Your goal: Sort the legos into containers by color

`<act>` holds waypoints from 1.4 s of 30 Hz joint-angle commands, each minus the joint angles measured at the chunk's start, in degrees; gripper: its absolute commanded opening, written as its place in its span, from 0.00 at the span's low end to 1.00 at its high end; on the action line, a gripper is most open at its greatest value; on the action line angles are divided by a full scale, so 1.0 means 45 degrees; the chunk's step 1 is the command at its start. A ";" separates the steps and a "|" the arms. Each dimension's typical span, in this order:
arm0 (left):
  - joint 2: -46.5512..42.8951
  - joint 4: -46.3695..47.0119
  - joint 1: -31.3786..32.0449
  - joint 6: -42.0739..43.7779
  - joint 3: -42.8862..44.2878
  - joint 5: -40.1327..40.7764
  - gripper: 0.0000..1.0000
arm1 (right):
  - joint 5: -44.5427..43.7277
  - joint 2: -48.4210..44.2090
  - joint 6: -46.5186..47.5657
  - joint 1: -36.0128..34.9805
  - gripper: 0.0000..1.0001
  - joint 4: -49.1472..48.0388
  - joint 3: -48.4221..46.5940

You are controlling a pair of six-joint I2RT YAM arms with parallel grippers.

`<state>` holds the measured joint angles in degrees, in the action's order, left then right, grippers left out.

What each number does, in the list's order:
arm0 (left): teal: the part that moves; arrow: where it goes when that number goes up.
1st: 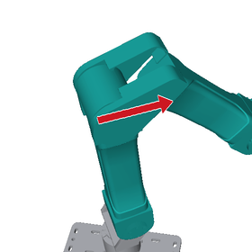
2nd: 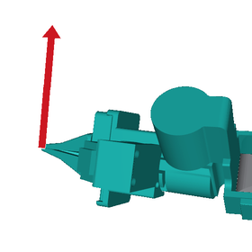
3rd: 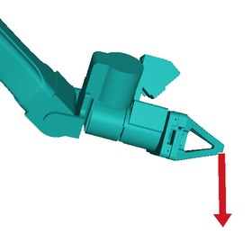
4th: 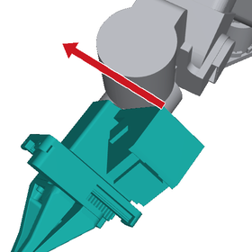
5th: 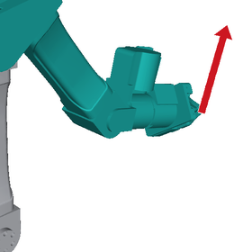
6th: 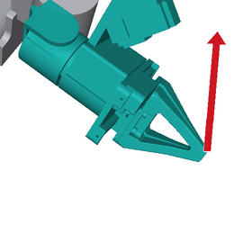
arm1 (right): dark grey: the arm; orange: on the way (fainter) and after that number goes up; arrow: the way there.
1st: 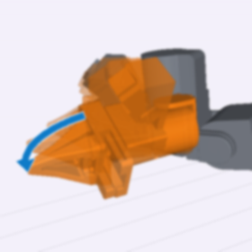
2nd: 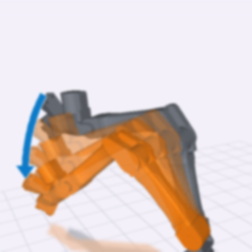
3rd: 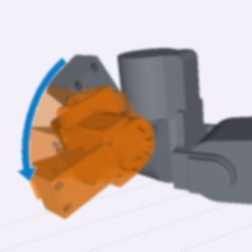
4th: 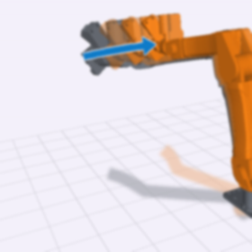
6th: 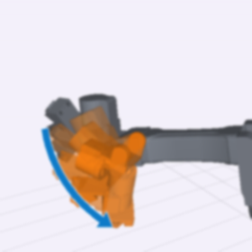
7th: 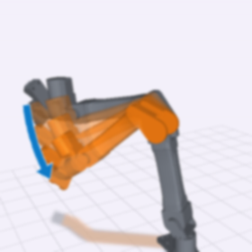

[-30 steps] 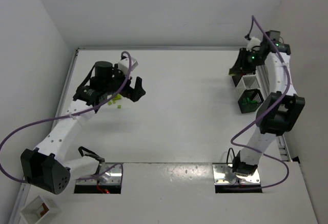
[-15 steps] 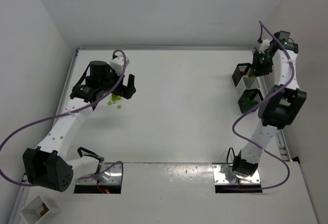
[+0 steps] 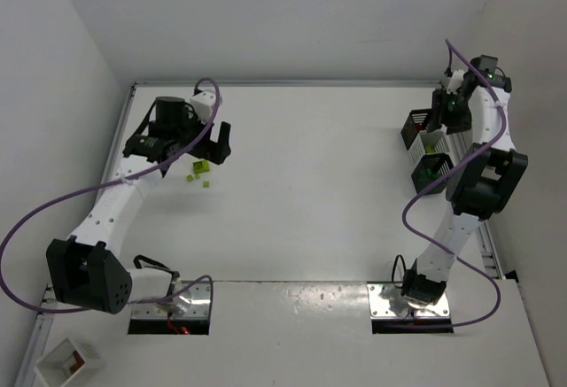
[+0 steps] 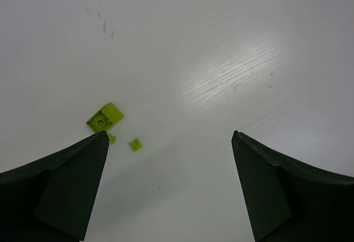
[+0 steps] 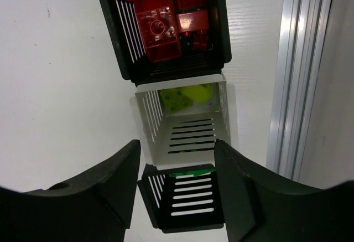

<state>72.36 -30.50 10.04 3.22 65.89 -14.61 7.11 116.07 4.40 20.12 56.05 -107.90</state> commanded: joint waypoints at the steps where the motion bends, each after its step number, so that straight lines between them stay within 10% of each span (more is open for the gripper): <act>1: 0.0443 -0.0389 -0.0473 0.0551 0.0572 -0.0207 1.00 | -0.0233 -0.0208 -0.0061 0.0060 0.57 -0.0366 0.0110; 19: 0.4408 0.0567 -0.0474 0.1233 0.0319 0.2309 0.88 | 0.5685 -0.3938 -0.1526 -0.1268 0.58 -0.0718 0.4387; 42: 0.7456 -0.2128 -0.3697 1.0729 0.2194 -0.4097 0.76 | 0.6329 -0.3684 -0.1408 -0.1737 0.58 -0.0835 0.4993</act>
<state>105.06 -38.50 -6.07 46.33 75.57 -27.18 33.98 99.42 -1.98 12.75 54.00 -85.27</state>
